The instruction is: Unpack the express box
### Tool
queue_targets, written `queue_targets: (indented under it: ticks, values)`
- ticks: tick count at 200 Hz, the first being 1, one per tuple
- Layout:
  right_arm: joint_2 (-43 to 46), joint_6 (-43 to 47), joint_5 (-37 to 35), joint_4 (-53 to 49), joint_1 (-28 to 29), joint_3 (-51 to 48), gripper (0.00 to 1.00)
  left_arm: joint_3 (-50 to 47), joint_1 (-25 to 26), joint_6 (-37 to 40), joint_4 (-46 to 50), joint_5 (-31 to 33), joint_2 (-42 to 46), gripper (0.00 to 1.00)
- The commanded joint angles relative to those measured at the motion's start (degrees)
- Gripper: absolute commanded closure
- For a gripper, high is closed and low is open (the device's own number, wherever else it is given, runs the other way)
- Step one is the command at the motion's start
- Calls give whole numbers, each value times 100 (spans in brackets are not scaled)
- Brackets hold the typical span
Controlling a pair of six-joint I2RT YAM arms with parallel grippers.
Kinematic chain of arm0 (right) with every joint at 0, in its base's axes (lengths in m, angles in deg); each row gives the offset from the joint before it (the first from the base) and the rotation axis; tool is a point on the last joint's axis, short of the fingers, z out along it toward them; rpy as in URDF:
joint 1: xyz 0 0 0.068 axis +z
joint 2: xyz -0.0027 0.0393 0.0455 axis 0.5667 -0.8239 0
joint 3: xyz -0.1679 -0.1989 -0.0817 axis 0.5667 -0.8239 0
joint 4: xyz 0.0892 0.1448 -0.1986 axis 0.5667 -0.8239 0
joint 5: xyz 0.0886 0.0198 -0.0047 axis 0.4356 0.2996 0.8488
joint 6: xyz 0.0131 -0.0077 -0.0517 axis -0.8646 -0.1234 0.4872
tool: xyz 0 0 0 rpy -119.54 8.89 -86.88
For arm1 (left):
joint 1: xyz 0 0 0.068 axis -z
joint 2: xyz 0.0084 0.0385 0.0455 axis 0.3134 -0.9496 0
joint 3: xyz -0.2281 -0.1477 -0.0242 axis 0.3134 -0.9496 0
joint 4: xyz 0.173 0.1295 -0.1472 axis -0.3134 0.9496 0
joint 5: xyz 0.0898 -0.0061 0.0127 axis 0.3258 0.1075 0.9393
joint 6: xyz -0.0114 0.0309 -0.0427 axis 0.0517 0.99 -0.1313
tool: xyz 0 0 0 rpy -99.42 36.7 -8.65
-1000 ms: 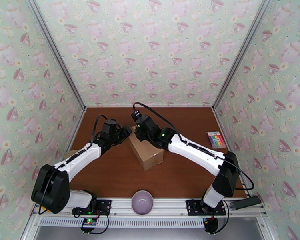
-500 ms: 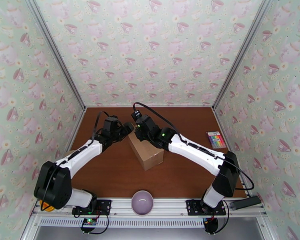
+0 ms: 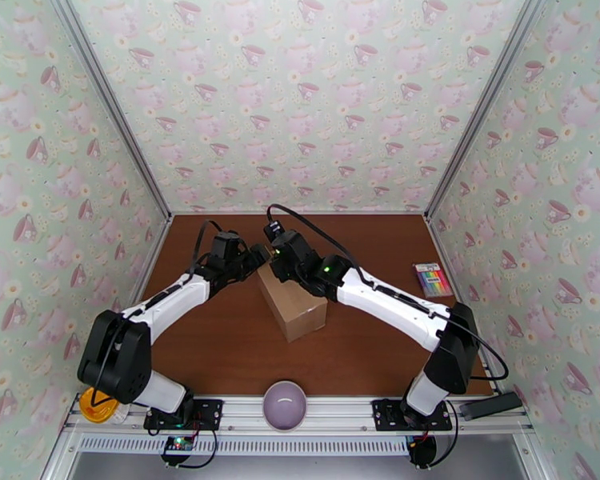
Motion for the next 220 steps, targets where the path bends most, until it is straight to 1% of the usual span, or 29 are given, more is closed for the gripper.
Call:
queue_targets:
  ticks: [1, 17, 80, 125, 160, 184, 220]
  values:
    - [59, -95, 240, -509, 63, 145, 100, 51, -7, -95, -48, 41, -76, 30]
    - [101, -122, 262, -547, 66, 229, 100, -160, -10, -192, -59, 104, -15, 31]
    - [43, -193, 248, -607, 81, 139, 100, -243, 13, -379, -71, 160, 26, 33]
    - [-171, 12, -143, -717, 227, 133, 100, -235, 40, -453, -61, 186, -10, 33]
    - [-182, 39, -145, -730, 265, 218, 100, -218, 50, -430, -108, 198, 130, 33]
    - [-168, 11, -84, -673, 270, 239, 100, -151, 84, -312, -156, 165, 295, 31]
    - [-182, 2, -55, -642, 272, 323, 100, -32, 142, -230, -153, 2, 242, 29]
